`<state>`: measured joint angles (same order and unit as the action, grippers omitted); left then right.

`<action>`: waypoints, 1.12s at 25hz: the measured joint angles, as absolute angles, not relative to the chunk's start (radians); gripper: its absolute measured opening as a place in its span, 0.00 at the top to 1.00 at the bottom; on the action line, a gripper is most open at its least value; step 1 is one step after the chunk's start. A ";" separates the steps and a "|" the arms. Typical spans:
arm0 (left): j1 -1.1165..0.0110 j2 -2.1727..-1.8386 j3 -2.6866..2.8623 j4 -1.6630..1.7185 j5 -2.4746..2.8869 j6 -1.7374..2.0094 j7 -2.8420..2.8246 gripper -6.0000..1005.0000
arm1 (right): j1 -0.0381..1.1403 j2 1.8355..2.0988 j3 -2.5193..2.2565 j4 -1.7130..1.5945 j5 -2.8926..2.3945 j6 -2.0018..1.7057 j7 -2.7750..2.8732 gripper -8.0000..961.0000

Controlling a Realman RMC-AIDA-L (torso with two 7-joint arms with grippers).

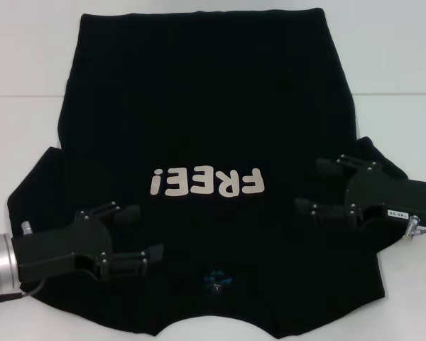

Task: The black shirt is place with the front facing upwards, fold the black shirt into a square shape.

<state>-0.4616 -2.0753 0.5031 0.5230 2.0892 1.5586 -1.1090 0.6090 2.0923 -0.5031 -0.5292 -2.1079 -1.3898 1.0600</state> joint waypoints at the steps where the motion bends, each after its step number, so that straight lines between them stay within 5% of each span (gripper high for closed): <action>1: -0.462 -2.075 0.503 0.523 2.089 1.559 -1.109 0.08 | 0.609 2.093 -0.503 -0.529 -2.108 -1.390 1.060 0.03; 17: -0.474 -2.058 0.432 0.523 2.086 1.569 -1.384 0.09 | 0.607 2.094 -0.502 -0.526 -2.106 -1.388 1.061 0.03; 28: -0.494 -1.908 0.329 0.574 2.131 1.596 -2.039 0.09 | 0.612 2.092 -0.502 -0.521 -2.106 -1.380 1.111 0.03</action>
<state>-0.4940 -1.9083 0.3288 0.5742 2.1312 1.5961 -2.0387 0.6117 2.0922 -0.5025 -0.5209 -2.1062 -1.3795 1.1108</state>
